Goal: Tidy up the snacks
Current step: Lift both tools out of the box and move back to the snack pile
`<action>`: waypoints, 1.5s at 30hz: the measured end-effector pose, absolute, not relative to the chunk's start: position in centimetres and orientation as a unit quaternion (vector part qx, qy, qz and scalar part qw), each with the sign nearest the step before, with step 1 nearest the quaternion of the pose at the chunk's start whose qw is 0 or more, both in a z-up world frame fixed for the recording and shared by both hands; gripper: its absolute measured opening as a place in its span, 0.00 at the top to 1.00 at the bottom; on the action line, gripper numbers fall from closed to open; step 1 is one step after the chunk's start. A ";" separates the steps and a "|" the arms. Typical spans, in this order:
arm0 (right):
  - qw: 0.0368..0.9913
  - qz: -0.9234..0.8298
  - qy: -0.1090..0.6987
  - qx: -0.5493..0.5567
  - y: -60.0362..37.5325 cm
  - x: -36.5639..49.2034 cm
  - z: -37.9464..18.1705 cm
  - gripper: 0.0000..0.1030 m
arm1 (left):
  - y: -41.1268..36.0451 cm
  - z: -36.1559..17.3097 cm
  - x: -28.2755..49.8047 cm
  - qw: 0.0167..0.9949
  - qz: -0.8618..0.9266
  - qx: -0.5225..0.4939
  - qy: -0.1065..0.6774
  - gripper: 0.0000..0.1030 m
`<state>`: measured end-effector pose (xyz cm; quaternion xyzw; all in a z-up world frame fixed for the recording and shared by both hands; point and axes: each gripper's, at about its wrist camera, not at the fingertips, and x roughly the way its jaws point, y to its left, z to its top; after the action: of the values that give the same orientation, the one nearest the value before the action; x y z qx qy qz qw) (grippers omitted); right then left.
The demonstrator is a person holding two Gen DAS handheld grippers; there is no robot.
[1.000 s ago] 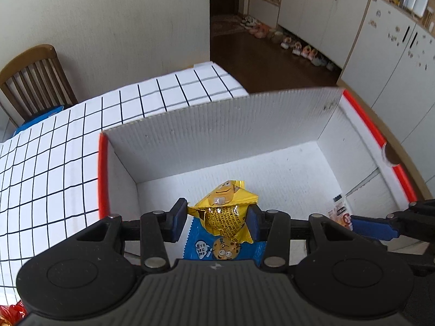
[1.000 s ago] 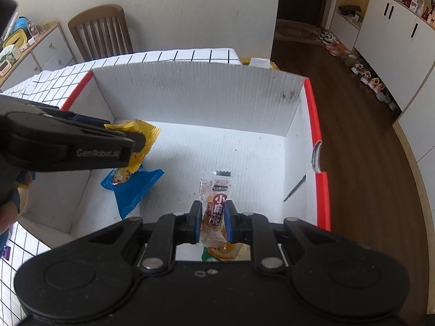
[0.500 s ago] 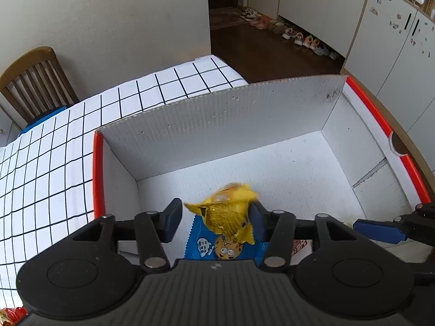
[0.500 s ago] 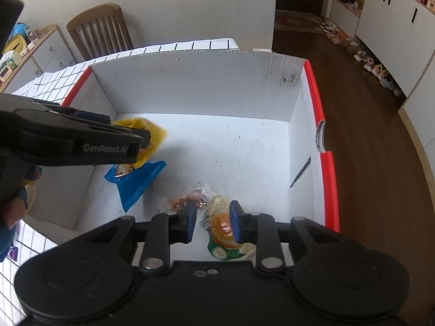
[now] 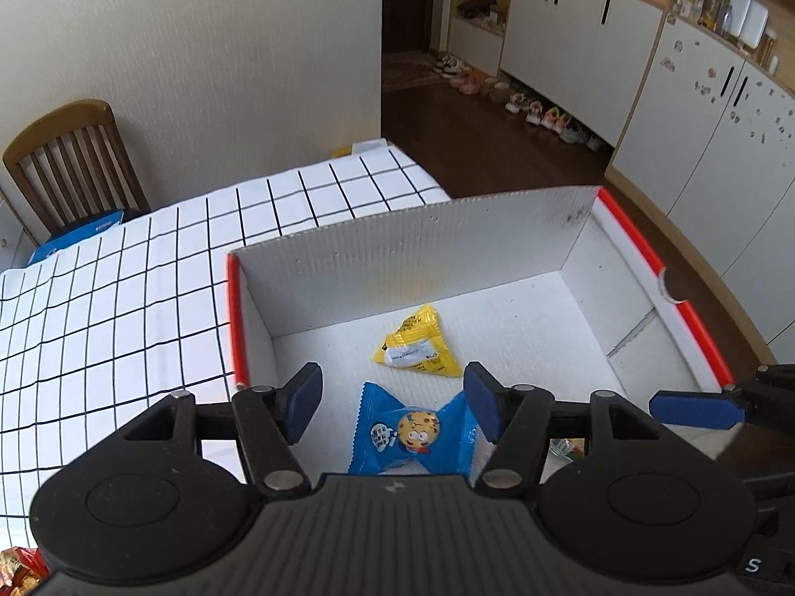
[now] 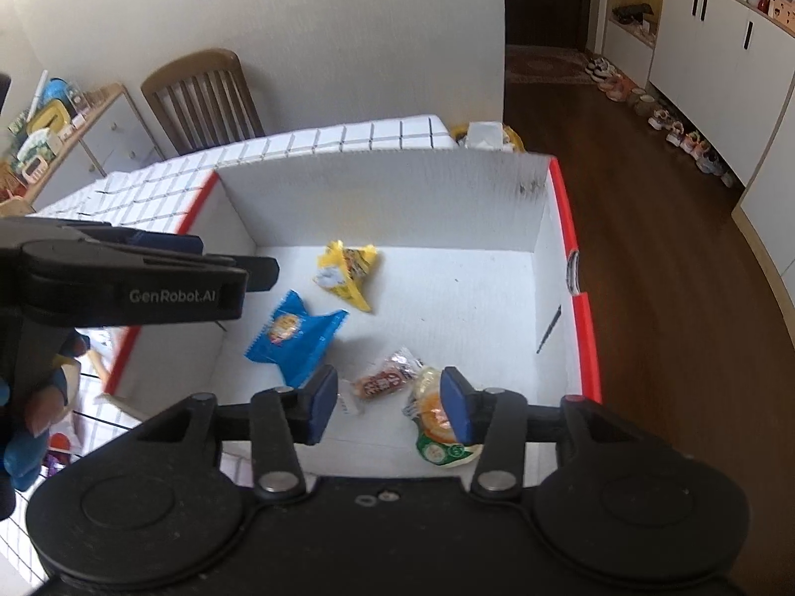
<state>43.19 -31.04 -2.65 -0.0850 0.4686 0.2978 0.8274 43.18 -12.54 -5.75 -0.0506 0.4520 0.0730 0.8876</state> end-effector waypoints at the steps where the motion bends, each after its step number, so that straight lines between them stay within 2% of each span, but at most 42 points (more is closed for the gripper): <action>1: 0.829 0.298 0.465 -0.084 -31.1 42.9 -2.3 0.54 | -12.5 -5.4 42.8 0.890 0.072 -0.052 0.448 0.40; 6: 0.835 0.302 0.453 -0.076 -31.1 41.6 -0.8 0.48 | -12.4 -3.6 41.0 0.900 0.063 -0.056 0.428 0.40; 8: 0.838 0.303 0.448 -0.074 -31.1 41.0 -0.2 0.41 | -12.2 -3.0 40.1 0.903 0.058 -0.061 0.421 0.40; 13: 0.846 0.302 0.433 -0.075 -30.8 39.5 0.9 0.37 | -11.7 -1.7 38.0 0.909 0.050 -0.061 0.409 0.40; 24: 0.863 0.295 0.407 -0.053 -29.9 35.7 3.1 0.19 | -9.8 0.4 33.1 0.920 0.036 -0.069 0.384 0.40; 28: 0.869 0.291 0.397 -0.042 -29.3 34.1 3.8 0.09 | -8.7 1.1 30.9 0.924 0.034 -0.070 0.375 0.32; 31: 0.873 0.290 0.390 -0.035 -28.6 32.9 4.2 0.03 | -7.7 1.6 28.9 0.926 0.032 -0.070 0.369 0.32; 45: 0.873 0.316 0.371 -0.025 -24.5 26.1 4.5 0.00 | -3.1 2.1 20.1 0.938 0.045 -0.056 0.339 0.24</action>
<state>26.05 -24.45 4.52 -0.0253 0.3708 0.3156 0.8731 20.10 -3.09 2.05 -0.0561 0.3386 0.0445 0.9382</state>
